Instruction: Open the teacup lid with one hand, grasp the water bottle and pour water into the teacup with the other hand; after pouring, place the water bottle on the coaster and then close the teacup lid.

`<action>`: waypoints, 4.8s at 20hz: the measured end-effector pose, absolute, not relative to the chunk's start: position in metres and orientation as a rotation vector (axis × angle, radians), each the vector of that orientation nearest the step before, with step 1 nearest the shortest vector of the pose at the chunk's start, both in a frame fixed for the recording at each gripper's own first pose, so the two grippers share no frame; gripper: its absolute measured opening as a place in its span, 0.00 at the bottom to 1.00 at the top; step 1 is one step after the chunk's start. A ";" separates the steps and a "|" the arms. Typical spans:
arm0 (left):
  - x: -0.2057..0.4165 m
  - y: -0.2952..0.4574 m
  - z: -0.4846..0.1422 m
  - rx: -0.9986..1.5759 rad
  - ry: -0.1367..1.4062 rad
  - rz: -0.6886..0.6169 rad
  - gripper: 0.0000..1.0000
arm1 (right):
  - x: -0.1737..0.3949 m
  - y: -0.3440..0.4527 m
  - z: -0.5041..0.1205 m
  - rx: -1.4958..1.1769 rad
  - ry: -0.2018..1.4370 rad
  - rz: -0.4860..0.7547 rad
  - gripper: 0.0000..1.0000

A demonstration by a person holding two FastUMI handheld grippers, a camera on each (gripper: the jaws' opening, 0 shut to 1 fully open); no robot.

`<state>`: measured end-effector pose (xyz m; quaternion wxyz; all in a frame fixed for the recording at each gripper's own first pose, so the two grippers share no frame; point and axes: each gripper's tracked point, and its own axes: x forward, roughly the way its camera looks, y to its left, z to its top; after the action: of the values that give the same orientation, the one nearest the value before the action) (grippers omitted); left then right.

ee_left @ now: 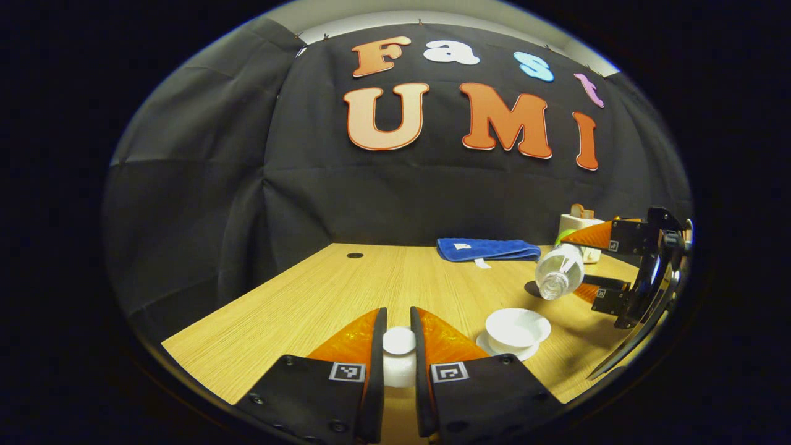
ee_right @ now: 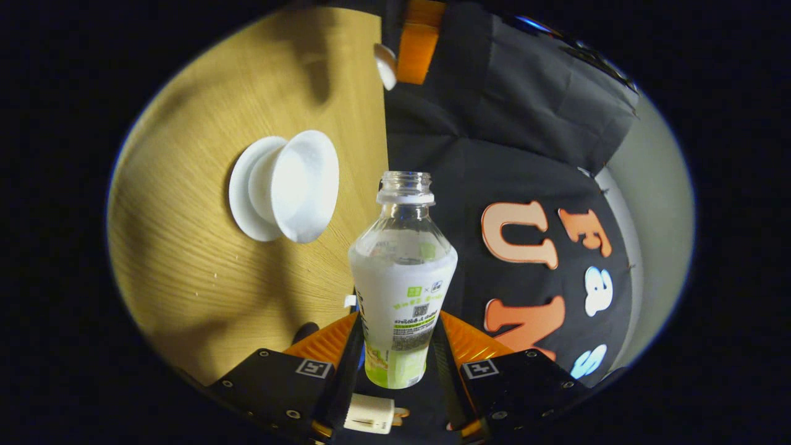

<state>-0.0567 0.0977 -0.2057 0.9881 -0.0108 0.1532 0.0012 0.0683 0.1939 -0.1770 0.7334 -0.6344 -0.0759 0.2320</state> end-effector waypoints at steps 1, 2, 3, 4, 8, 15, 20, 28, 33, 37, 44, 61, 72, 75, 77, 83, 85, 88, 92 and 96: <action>-0.056 0.094 -0.202 -0.022 0.298 -0.005 0.24 | 0.069 0.190 -0.174 -1.315 -0.139 0.510 0.62; -0.055 0.090 -0.199 -0.022 0.289 -0.011 0.25 | 0.068 0.188 -0.170 -1.244 -0.123 0.510 0.62; -0.054 0.086 -0.195 -0.023 0.280 -0.019 0.25 | 0.069 0.186 -0.164 -1.179 -0.110 0.509 0.63; -0.054 0.081 -0.191 -0.022 0.271 -0.028 0.25 | 0.071 0.182 -0.158 -1.113 -0.093 0.500 0.62; -0.049 0.060 -0.176 -0.013 0.231 -0.066 0.24 | 0.093 0.155 -0.133 -0.869 -0.034 0.441 0.63; -0.048 0.034 -0.161 -0.014 0.193 -0.102 0.24 | 0.124 0.114 -0.140 -0.489 0.095 0.351 0.63; -0.049 0.023 -0.158 -0.014 0.190 -0.106 0.22 | 0.148 0.101 -0.168 -0.273 0.199 0.315 0.65; -0.050 0.013 -0.153 -0.039 0.185 -0.115 0.24 | 0.175 0.102 -0.214 -0.030 0.355 0.290 0.63; -0.046 0.008 -0.159 -0.049 0.200 -0.124 0.24 | 0.176 0.105 -0.243 0.011 0.443 0.299 0.63; -0.041 0.001 -0.163 -0.062 0.213 -0.134 0.22 | 0.176 0.105 -0.247 -0.011 0.430 0.289 0.63; -0.025 -0.015 -0.177 -0.079 0.241 -0.164 0.24 | 0.174 0.106 -0.260 0.007 0.463 0.326 0.74; -0.012 -0.056 -0.240 0.067 0.368 -0.218 0.25 | 0.100 0.064 -0.203 0.021 0.326 0.271 0.98; -0.010 -0.054 -0.249 0.106 0.409 -0.205 0.32 | 0.058 0.042 -0.188 0.006 0.297 0.267 0.99; -0.004 -0.046 -0.224 0.116 0.319 -0.164 0.52 | 0.050 0.039 -0.172 0.003 0.260 0.270 0.99; 0.002 -0.041 -0.202 0.098 0.254 -0.140 0.59 | 0.047 0.034 -0.158 -0.001 0.224 0.258 0.99; 0.005 -0.016 -0.135 0.054 0.096 -0.049 0.82 | 0.029 0.021 -0.125 0.032 0.172 0.196 0.99; 0.004 -0.011 -0.120 0.004 0.073 -0.037 0.82 | 0.026 0.013 -0.115 0.008 0.148 0.163 0.99; 0.002 -0.007 -0.096 -0.066 0.066 -0.033 0.89 | 0.021 0.005 -0.094 -0.045 0.115 0.128 0.99; 0.002 -0.012 -0.062 -0.058 0.059 -0.039 0.89 | 0.015 0.012 -0.066 -0.053 0.074 0.125 0.99; 0.002 -0.013 -0.042 -0.031 0.072 -0.010 0.93 | 0.013 0.016 -0.047 -0.043 0.043 0.120 0.99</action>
<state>0.0023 -0.0135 -0.0417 0.9992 -0.0153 0.0360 -0.0050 0.0128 0.0162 -0.0472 0.9977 -0.0215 0.0216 0.0599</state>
